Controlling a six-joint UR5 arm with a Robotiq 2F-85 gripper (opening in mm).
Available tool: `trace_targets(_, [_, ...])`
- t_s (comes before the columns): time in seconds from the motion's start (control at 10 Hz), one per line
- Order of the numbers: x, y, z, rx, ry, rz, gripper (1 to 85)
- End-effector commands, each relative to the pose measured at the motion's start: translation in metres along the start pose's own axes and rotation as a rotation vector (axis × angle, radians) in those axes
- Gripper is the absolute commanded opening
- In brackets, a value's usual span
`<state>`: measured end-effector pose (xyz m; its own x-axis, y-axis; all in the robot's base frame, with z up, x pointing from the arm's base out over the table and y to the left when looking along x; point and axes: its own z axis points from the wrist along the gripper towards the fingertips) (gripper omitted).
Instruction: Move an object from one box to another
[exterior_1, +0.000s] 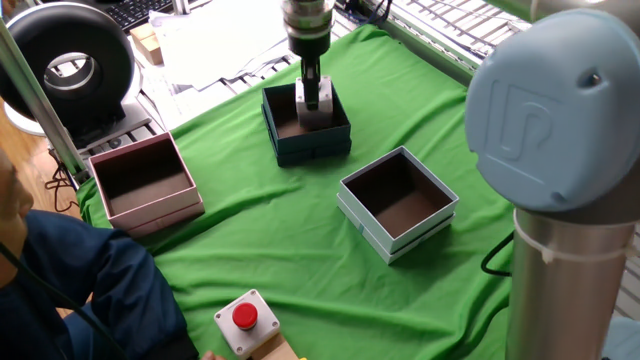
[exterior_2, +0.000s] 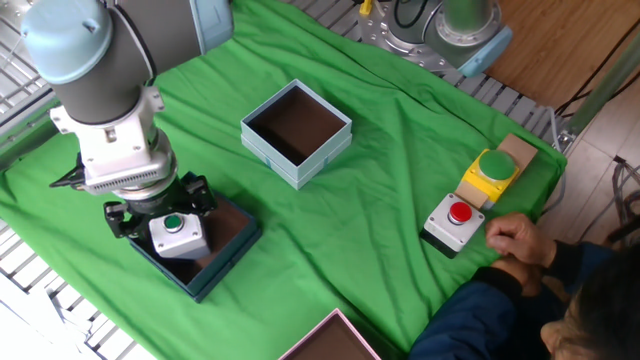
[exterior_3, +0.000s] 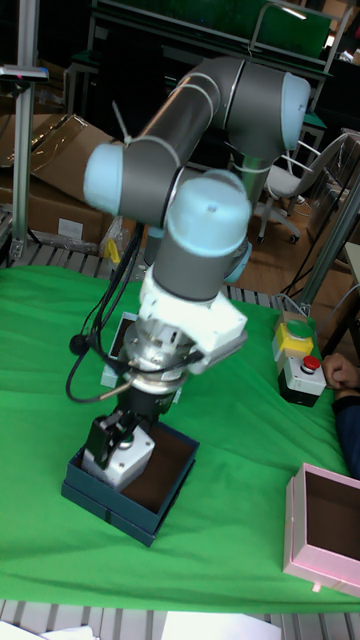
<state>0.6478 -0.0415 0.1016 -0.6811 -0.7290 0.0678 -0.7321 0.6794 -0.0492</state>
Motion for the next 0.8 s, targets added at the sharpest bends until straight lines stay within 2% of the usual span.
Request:
trace_targets(0.0, [0.018,0.016,-0.046,0.018,0.038,0.084,1.0])
trace_targets(0.1, [0.032,0.021,-0.059,0.036,0.055,0.106,1.0])
trace_targets(0.3, [0.056,0.044,-0.075,0.009,0.089,0.181,1.0])
trace_targets(0.4, [0.070,0.062,-0.081,-0.030,0.125,0.236,1.0])
trace_targets(0.5, [0.091,0.092,-0.088,-0.107,0.199,0.321,1.0])
trace_targets(0.7, [0.113,0.131,-0.093,-0.182,0.264,0.411,1.0])
